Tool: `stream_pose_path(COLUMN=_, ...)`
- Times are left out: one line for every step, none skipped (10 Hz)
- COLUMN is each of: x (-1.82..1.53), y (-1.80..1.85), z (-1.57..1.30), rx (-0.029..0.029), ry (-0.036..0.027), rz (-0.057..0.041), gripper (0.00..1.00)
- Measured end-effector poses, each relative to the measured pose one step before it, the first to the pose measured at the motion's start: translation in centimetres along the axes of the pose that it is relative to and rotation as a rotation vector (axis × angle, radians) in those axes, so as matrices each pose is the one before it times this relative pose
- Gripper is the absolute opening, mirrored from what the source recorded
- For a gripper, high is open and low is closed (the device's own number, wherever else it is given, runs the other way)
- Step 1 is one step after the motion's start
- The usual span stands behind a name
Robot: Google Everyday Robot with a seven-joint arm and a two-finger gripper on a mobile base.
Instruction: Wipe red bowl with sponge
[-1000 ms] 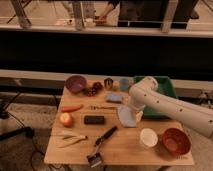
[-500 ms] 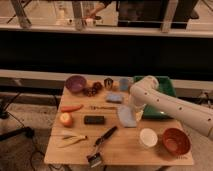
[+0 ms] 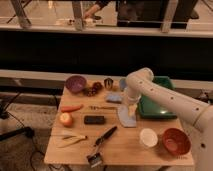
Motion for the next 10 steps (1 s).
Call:
stream_pose_path(x=-0.130, y=-0.302, z=-0.029, rx=-0.00173, ry=-0.00876, rz=0.00889, gripper=0.80)
stream_pose_path(x=0.237, y=0.111, z=0.117, rx=-0.00059, ry=0.00500, rz=0.00972, gripper=0.80)
stream_pose_path(x=-0.613, y=-0.660, z=0.522, rx=0.01720, ry=-0.00462, rz=0.00655, gripper=0.80)
stream_pose_path(x=-0.266, y=-0.702, z=0.528, rx=0.01145, ry=0.00376, rz=0.00457, gripper=0.80)
stream_pose_path(x=-0.506, y=-1.193, z=0.851, rx=0.01594, ry=-0.00283, rz=0.01769, gripper=0.80)
stream_pose_path(x=0.124, y=-0.394, z=0.357, rx=0.00805, ry=0.00818, rz=0.00779, gripper=0.80)
stream_pose_path(x=-0.352, y=-0.575, z=0.428, rx=0.00898, ry=0.00293, rz=0.00737, gripper=0.80)
stream_pose_path(x=-0.728, y=-1.075, z=0.552, rx=0.00987, ry=0.00335, rz=0.00298, gripper=0.80)
stream_pose_path(x=-0.682, y=-1.330, z=0.587, rx=0.00726, ry=0.00225, rz=0.00163, gripper=0.80)
stream_pose_path(x=-0.096, y=-0.778, z=0.241, rx=0.00518, ry=0.00037, rz=0.00491, gripper=0.80)
